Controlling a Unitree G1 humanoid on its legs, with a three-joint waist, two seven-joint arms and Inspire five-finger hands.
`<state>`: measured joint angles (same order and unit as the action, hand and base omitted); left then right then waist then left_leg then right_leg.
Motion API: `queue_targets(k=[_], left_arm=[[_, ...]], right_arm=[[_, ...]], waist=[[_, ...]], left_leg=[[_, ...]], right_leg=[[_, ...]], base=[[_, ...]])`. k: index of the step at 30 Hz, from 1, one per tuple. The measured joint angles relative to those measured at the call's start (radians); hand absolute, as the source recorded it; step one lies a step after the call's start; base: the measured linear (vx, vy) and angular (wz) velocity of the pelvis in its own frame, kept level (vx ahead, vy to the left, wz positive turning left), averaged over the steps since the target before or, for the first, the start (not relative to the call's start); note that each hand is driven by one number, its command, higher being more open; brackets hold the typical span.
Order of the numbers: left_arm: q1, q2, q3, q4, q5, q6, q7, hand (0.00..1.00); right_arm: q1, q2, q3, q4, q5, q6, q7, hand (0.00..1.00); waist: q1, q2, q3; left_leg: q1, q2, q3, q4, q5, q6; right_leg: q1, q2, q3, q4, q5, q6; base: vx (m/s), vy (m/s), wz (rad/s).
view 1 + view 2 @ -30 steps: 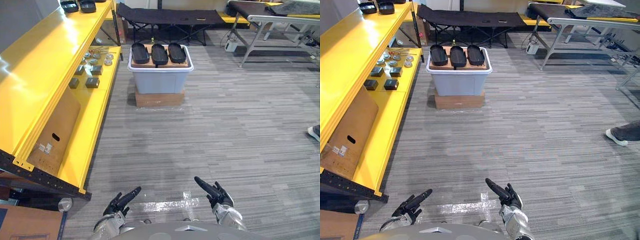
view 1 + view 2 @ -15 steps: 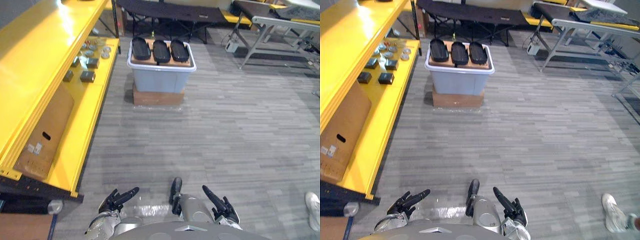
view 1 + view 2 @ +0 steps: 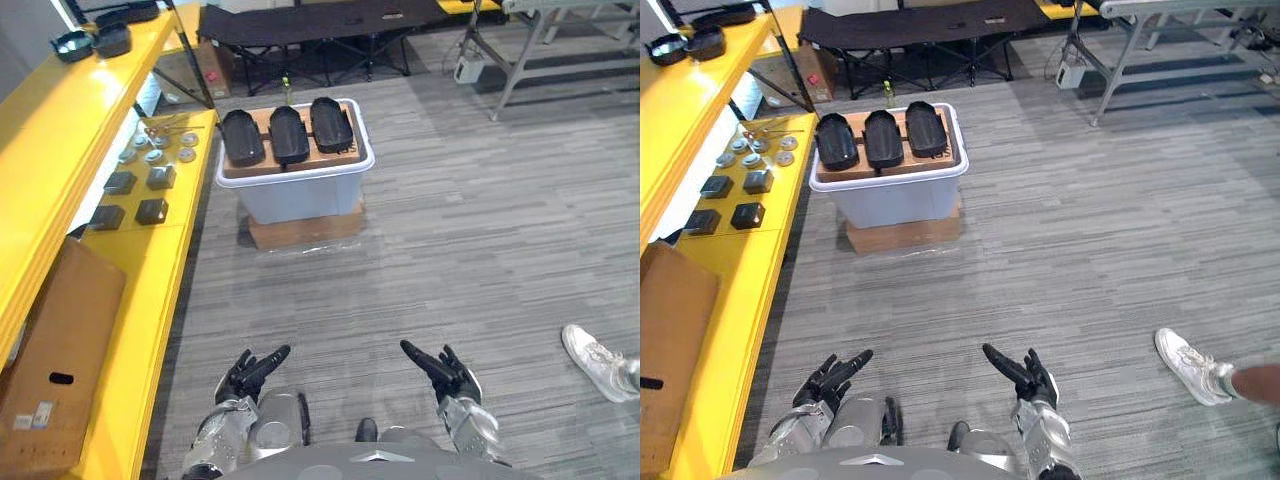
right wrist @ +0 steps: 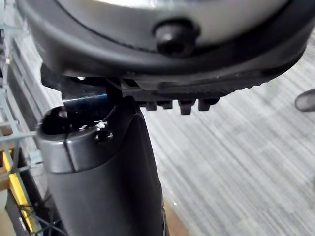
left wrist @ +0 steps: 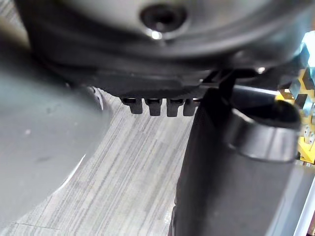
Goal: Walk over and take three plastic housings, then place them on the shelf
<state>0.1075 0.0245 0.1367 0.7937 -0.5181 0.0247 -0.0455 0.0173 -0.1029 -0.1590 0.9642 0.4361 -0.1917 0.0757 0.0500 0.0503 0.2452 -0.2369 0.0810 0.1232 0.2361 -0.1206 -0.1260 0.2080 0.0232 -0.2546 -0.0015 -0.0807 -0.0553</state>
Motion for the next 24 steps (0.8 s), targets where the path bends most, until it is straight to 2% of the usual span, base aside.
queue_targets(k=[1,2,4,5,6,7,8,9,10,11,12,13,15,16,17,18,19,20,21,22,23,24], left_arm=[[0.0,-0.002,0.0,0.0,-0.019,0.001,-0.003,1.0],[0.003,0.0,0.0,0.002,-0.025,0.005,-0.006,1.0],[0.002,0.019,-0.001,0.0,-0.025,0.016,-0.012,1.0],[0.0,0.034,-0.001,-0.001,-0.025,0.023,-0.01,1.0],[0.002,0.048,-0.001,0.001,-0.024,0.029,-0.009,1.0],[0.001,0.056,-0.001,0.002,-0.024,0.035,-0.004,1.0],[0.0,0.054,-0.004,0.002,-0.025,0.045,0.005,1.0],[0.0,0.054,-0.004,0.001,-0.025,0.045,0.004,1.0],[0.0,0.057,-0.005,0.0,-0.024,0.044,0.007,1.0],[0.0,0.055,-0.009,-0.001,-0.024,0.042,0.015,1.0],[0.005,0.052,-0.034,-0.006,-0.025,0.041,0.023,1.0],[0.003,0.053,-0.048,-0.011,-0.026,0.04,0.024,1.0],[-0.009,0.049,-0.065,-0.025,-0.03,0.04,0.024,1.0],[-0.024,0.042,-0.071,-0.024,-0.032,0.04,0.026,1.0],[-0.036,0.039,-0.084,-0.017,-0.034,0.039,0.026,1.0],[-0.039,0.039,-0.088,-0.012,-0.035,0.038,0.025,1.0],[-0.041,0.042,-0.09,0.001,-0.038,0.03,0.025,1.0],[-0.04,0.042,-0.09,0.012,-0.039,0.018,0.024,1.0],[-0.035,0.042,-0.087,0.012,-0.041,0.019,0.025,1.0],[-0.024,0.057,-0.086,0.015,-0.059,0.013,0.028,1.0],[-0.013,0.055,-0.08,0.022,-0.074,0.006,0.04,1.0],[-0.004,0.05,-0.08,0.022,-0.08,0.004,0.047,1.0]], right_arm=[[0.009,-0.005,0.014,0.001,-0.002,0.001,-0.014,1.0],[0.018,-0.006,0.024,0.001,-0.007,0.004,-0.021,1.0],[0.025,0.0,0.033,0.001,-0.007,0.007,-0.024,1.0],[0.024,0.0,0.038,0.0,-0.007,0.008,-0.022,1.0],[0.029,0.006,0.039,0.001,-0.007,0.012,-0.022,1.0],[0.029,0.006,0.041,0.001,-0.007,0.012,-0.018,1.0],[0.015,0.0,0.041,0.004,-0.007,0.013,-0.012,1.0],[0.013,0.003,0.043,0.006,-0.007,0.015,-0.011,1.0],[0.014,0.008,0.048,0.011,-0.008,0.016,-0.007,1.0],[0.015,0.011,0.053,0.021,-0.01,0.017,0.0,1.0],[0.027,0.013,0.068,0.023,-0.03,0.017,0.003,1.0],[0.026,0.014,0.077,0.022,-0.03,0.016,0.005,1.0],[0.013,0.022,0.093,0.02,-0.03,0.015,0.006,1.0],[0.002,0.025,0.093,0.019,-0.031,0.009,0.007,1.0],[0.0,0.024,0.091,0.018,-0.031,0.0,0.005,1.0],[0.001,0.024,0.089,0.019,-0.03,-0.002,0.005,1.0],[0.007,0.025,0.083,0.02,-0.029,-0.009,0.005,1.0],[0.012,0.029,0.067,0.021,-0.029,-0.012,0.005,1.0],[0.022,0.032,0.063,0.022,-0.028,-0.012,0.005,1.0],[0.049,0.035,0.059,0.022,-0.026,-0.012,0.006,1.0],[0.068,0.033,0.048,0.021,-0.024,-0.012,0.008,1.0],[0.074,0.03,0.04,0.02,-0.015,-0.011,0.01,1.0]], waist=[[0.007,0.01,0.006],[0.004,0.015,0.008],[0.003,0.0,0.005],[0.004,-0.037,0.0],[0.004,-0.072,-0.014],[0.005,-0.09,-0.022],[0.001,-0.092,-0.021],[0.001,-0.095,-0.019],[-0.001,-0.099,-0.008],[0.0,-0.098,-0.002],[-0.004,-0.081,-0.003],[-0.007,-0.076,-0.001],[-0.018,-0.059,0.005],[-0.022,-0.044,0.01],[-0.025,-0.039,0.013],[-0.026,-0.039,0.013],[-0.027,-0.047,0.015],[-0.026,-0.06,0.021],[-0.026,-0.067,0.02],[-0.025,-0.082,0.015],[-0.025,-0.07,0.005],[-0.025,-0.058,-0.002]], left_leg=[[0.001,0.005,0.003,-0.079,0.049,-0.01],[0.004,0.019,0.017,-0.071,0.083,0.012],[0.003,0.014,0.044,-0.007,0.146,0.063],[-0.005,-0.016,0.084,0.058,0.146,0.132],[0.003,-0.046,0.103,0.06,0.12,0.157],[0.008,-0.07,0.112,0.055,0.105,0.17],[0.028,-0.095,0.122,0.055,0.08,0.198],[0.049,-0.103,0.123,0.051,0.068,0.208],[0.098,-0.114,0.125,0.048,0.049,0.219],[0.15,-0.12,0.121,0.044,0.024,0.224],[0.218,-0.118,0.102,0.026,-0.002,0.226],[0.244,-0.116,0.092,0.012,-0.005,0.226],[0.291,-0.101,0.06,-0.03,-0.006,0.223],[0.298,-0.084,0.032,-0.039,-0.013,0.21],[0.301,-0.074,0.005,-0.042,-0.021,0.198],[0.302,-0.071,-0.01,-0.043,-0.026,0.191],[0.31,-0.07,-0.038,-0.039,-0.04,0.175],[0.324,-0.073,-0.069,-0.01,-0.075,0.158],[0.33,-0.074,-0.085,0.013,-0.099,0.148],[0.336,-0.073,-0.117,0.064,-0.151,0.127],[0.342,-0.051,-0.147,0.109,-0.206,0.104],[0.351,-0.036,-0.156,0.116,-0.224,0.097]], right_leg=[[0.032,0.011,0.01,-0.009,-0.023,0.015],[0.068,0.018,0.015,0.002,-0.07,0.024],[0.078,-0.008,0.025,0.071,-0.152,0.039],[0.06,-0.06,0.034,0.158,-0.234,0.064],[0.048,-0.105,0.033,0.225,-0.26,0.097],[0.012,-0.137,0.039,0.308,-0.28,0.112],[-0.129,-0.204,0.048,0.616,-0.243,0.182],[-0.177,-0.232,0.046,0.735,-0.19,0.187],[-0.228,-0.276,0.035,0.881,-0.167,0.176],[-0.252,-0.301,0.02,0.97,-0.186,0.144],[-0.281,-0.307,-0.011,0.985,-0.209,0.117],[-0.292,-0.302,-0.025,0.951,-0.21,0.116],[-0.321,-0.264,-0.056,0.74,-0.207,0.12],[-0.337,-0.227,-0.051,0.549,-0.19,0.139],[-0.352,-0.196,-0.011,0.369,-0.146,0.16],[-0.359,-0.185,0.014,0.29,-0.107,0.161],[-0.36,-0.175,0.068,0.175,-0.029,0.173],[-0.361,-0.177,0.108,0.146,0.027,0.179],[-0.357,-0.179,0.126,0.155,0.038,0.171],[-0.344,-0.18,0.133,0.186,0.045,0.154],[-0.35,-0.175,0.114,0.27,0.073,0.133],[-0.354,-0.169,0.098,0.305,0.066,0.122]], base=[[0.37,0.227,-0.16],[0.39,0.256,-0.14],[0.38,0.251,-0.06],[0.56,0.252,-0.11],[0.48,0.198,-0.15],[0.52,0.174,-0.07],[0.39,0.161,-0.04],[0.49,0.206,0.05],[0.37,0.134,0.07],[0.54,0.15,0.23],[0.53,0.118,0.28],[0.48,0.086,0.43],[0.31,0.023,0.44],[0.31,-0.023,0.54],[0.31,-0.044,0.57],[0.31,-0.097,0.63],[0.3,-0.172,0.7],[0.31,-0.222,0.73],[0.32,-0.322,0.78],[0.39,-0.487,0.73],[0.39,-0.489,0.66],[0.32,-0.394,0.46]])
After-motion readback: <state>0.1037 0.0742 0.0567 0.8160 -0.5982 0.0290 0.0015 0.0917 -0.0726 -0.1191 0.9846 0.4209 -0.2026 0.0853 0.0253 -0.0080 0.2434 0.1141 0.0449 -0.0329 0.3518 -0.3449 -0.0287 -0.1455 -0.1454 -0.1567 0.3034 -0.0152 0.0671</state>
